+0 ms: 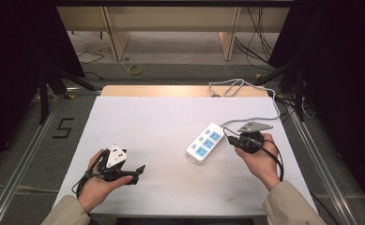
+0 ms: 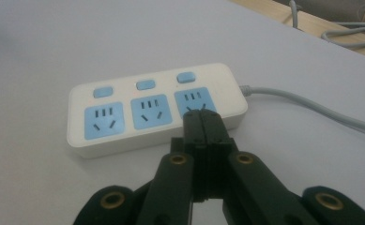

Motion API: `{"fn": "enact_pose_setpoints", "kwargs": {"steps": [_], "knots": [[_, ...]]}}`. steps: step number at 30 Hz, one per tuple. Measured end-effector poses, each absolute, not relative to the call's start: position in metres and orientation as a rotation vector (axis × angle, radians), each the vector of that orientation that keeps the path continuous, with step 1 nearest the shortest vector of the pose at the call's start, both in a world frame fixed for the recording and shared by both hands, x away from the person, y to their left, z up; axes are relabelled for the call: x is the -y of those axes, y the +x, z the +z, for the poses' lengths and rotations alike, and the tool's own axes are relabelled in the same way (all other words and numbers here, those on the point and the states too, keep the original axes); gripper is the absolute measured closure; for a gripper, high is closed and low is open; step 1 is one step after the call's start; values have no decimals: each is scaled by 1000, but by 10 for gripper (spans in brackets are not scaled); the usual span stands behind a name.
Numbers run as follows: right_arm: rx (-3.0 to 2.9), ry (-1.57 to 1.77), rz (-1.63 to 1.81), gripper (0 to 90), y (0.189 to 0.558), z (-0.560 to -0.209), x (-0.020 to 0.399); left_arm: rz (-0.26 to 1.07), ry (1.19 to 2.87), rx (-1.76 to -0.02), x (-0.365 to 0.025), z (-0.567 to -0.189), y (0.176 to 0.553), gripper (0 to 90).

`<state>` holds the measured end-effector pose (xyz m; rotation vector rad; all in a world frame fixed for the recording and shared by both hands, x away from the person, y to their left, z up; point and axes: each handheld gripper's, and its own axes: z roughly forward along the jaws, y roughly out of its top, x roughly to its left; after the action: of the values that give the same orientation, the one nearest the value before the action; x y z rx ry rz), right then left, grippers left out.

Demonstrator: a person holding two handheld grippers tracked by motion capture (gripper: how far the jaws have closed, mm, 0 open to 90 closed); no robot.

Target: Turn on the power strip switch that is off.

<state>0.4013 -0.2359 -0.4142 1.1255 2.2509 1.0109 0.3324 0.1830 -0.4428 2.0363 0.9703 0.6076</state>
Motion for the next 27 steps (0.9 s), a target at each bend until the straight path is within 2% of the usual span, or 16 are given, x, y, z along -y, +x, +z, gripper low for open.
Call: {"fn": "enact_pose_setpoints", "kwargs": {"steps": [27], "knots": [[-2261,1149,1006,900,418,-413,228,615,2037,-960,-183,-443,333,140]]}}
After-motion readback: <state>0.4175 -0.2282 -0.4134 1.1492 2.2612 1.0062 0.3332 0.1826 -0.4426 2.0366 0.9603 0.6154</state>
